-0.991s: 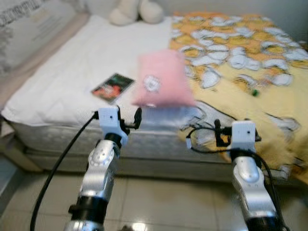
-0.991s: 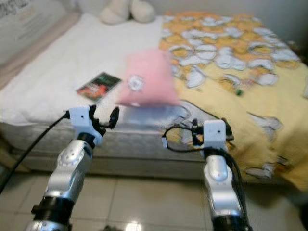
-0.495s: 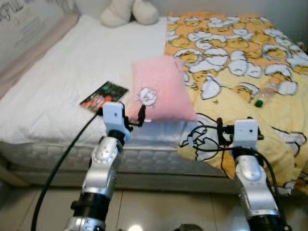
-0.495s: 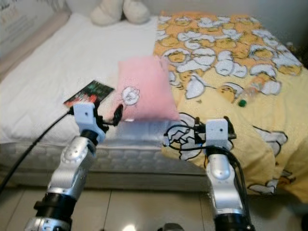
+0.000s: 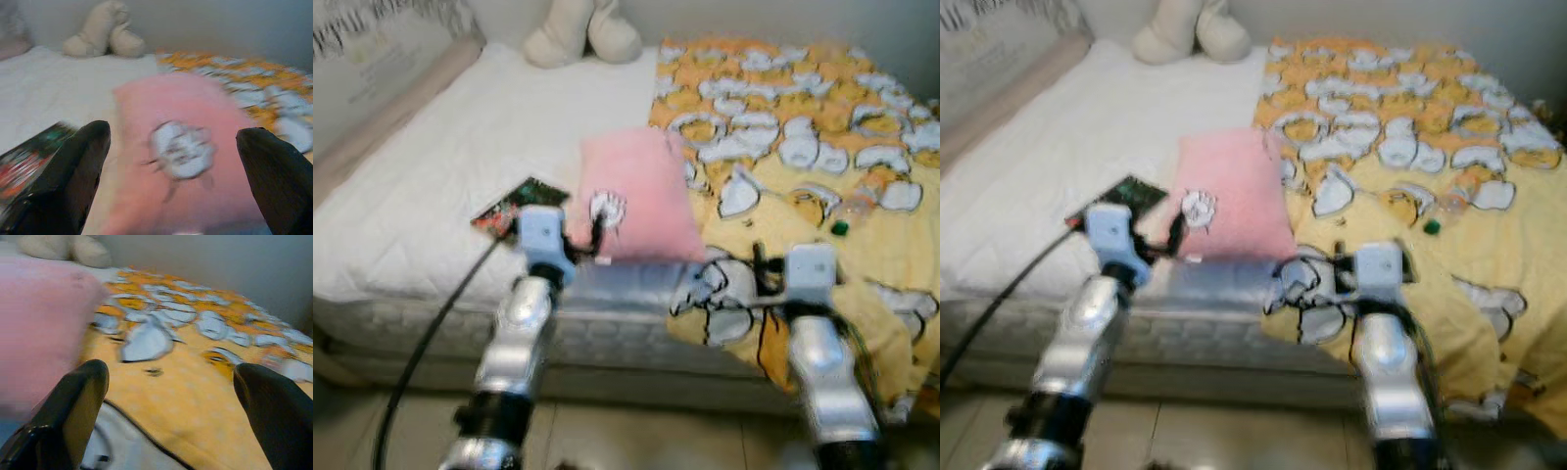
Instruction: Clean up the room
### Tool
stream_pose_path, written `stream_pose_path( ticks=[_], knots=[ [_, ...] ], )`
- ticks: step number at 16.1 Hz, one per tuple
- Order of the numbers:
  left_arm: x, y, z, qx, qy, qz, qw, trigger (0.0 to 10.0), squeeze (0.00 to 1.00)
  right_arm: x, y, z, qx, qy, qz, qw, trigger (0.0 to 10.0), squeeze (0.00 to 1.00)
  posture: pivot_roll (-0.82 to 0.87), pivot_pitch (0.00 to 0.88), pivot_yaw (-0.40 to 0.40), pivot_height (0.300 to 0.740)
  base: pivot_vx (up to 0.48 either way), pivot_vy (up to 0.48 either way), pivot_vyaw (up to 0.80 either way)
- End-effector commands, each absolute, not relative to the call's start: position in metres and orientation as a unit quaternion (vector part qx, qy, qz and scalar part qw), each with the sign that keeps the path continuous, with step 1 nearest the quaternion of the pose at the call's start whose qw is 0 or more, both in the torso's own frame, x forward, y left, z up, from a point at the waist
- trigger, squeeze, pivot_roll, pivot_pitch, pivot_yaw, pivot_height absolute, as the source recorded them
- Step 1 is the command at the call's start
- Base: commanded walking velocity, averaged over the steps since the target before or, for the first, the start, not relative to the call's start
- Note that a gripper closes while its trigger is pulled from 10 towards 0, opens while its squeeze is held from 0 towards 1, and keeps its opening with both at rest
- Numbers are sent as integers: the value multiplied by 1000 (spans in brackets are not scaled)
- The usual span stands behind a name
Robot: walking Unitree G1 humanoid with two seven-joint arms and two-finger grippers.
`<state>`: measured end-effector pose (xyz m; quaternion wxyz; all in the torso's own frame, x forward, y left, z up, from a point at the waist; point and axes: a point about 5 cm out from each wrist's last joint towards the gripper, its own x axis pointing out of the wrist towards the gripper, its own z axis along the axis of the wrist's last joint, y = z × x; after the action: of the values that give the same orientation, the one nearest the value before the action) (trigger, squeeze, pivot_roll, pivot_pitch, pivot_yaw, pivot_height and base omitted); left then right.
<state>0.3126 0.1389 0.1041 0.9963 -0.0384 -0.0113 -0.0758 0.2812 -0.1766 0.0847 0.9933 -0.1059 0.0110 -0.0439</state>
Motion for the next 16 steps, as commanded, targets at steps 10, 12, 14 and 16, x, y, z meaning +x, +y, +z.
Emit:
stream_pose_path(
  ticks=[10,12,14,16],
  knots=[
    [317,136,117,-41,-39,-92,994,10000,0,285,-176,89,-107,6,-41,993,10000,0,-167,0,47,723,480,0,0],
    [319,132,119,-38,-42,-99,993,10000,0,286,-178,91,-107,-1,-43,993,10000,0,-174,0,51,723,472,0,0],
    [318,128,118,-17,-43,-110,993,10000,0,285,-178,91,-107,0,-45,993,10000,0,-178,0,53,723,240,0,0],
    [318,125,116,-18,-37,-123,992,10000,0,285,-179,91,-109,-1,-46,993,10000,0,-182,0,55,723,0,-231,0]
  ],
)
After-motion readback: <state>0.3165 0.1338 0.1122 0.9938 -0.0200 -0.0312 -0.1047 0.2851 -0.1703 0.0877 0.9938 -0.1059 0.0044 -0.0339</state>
